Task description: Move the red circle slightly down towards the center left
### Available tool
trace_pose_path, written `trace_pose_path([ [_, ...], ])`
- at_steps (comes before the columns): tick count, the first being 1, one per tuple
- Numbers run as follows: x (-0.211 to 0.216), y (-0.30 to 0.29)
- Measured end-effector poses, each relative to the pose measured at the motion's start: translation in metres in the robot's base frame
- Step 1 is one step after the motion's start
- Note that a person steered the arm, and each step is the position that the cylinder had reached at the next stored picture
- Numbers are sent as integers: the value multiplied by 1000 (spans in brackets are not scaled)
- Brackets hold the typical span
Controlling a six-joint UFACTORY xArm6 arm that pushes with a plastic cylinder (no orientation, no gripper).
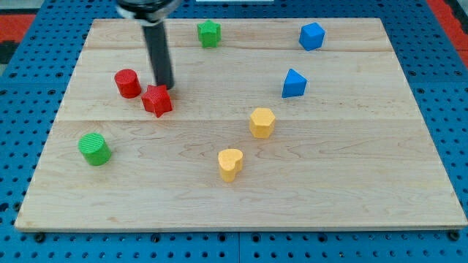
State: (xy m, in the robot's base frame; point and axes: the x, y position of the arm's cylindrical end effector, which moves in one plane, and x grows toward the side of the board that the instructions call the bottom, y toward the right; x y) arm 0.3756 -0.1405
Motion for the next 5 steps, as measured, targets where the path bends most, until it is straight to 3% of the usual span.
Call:
trace_pose_path([
  [1, 49, 12],
  [3, 31, 25],
  [5, 31, -33],
])
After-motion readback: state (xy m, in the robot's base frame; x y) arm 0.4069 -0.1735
